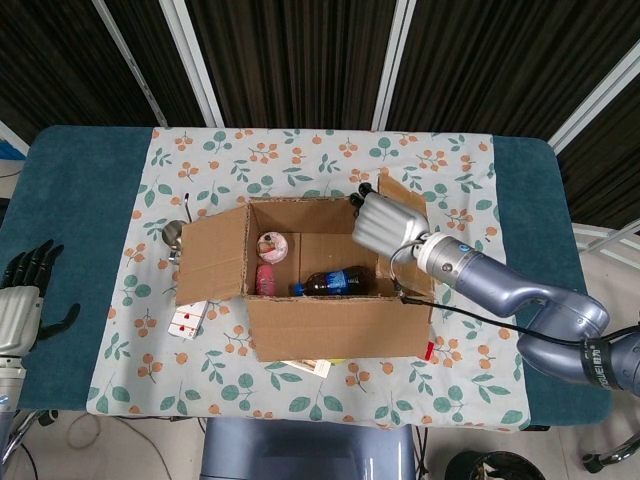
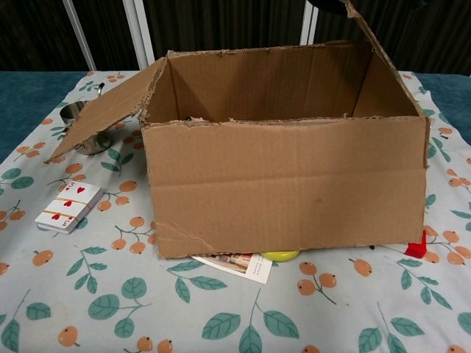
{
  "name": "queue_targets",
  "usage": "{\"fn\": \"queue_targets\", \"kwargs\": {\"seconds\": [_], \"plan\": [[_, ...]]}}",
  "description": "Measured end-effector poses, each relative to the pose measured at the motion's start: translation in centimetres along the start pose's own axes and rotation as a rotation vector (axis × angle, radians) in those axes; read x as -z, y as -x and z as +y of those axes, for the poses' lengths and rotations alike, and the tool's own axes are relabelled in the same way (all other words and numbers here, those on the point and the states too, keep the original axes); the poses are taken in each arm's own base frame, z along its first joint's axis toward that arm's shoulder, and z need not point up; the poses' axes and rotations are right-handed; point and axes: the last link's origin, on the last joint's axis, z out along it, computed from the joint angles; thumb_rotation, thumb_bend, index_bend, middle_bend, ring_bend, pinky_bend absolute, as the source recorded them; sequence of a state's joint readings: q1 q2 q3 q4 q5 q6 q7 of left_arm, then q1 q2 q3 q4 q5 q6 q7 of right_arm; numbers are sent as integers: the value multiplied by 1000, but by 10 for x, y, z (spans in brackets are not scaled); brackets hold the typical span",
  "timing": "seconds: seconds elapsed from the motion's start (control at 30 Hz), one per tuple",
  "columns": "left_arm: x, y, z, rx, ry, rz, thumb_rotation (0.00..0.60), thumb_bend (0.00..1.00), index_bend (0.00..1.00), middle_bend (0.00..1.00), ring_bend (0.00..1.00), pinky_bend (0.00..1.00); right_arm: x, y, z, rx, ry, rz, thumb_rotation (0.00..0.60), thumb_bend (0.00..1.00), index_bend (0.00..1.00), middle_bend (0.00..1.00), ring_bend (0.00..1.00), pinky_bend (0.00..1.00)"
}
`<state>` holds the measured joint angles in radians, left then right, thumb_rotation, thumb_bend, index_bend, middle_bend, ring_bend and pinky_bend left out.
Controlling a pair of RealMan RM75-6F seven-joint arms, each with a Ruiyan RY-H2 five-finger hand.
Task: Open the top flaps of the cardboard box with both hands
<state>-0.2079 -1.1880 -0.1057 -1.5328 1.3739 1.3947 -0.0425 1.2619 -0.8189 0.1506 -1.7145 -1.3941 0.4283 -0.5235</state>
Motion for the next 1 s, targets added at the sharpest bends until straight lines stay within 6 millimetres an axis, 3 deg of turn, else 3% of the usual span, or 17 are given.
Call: {"fn": "queue_targets", "kwargs": {"seconds": [0.57, 1.0], "plan": [[1, 0, 1, 3, 3, -5, 600, 296, 0, 0, 0, 20, 24, 3, 17, 43, 34, -32, 600, 684, 538, 392, 186, 235], [2, 1, 3, 3, 10, -5, 600, 296, 0, 0, 0, 20, 56, 19, 34, 44, 94, -99, 600, 651, 517, 392, 186, 235]]}}
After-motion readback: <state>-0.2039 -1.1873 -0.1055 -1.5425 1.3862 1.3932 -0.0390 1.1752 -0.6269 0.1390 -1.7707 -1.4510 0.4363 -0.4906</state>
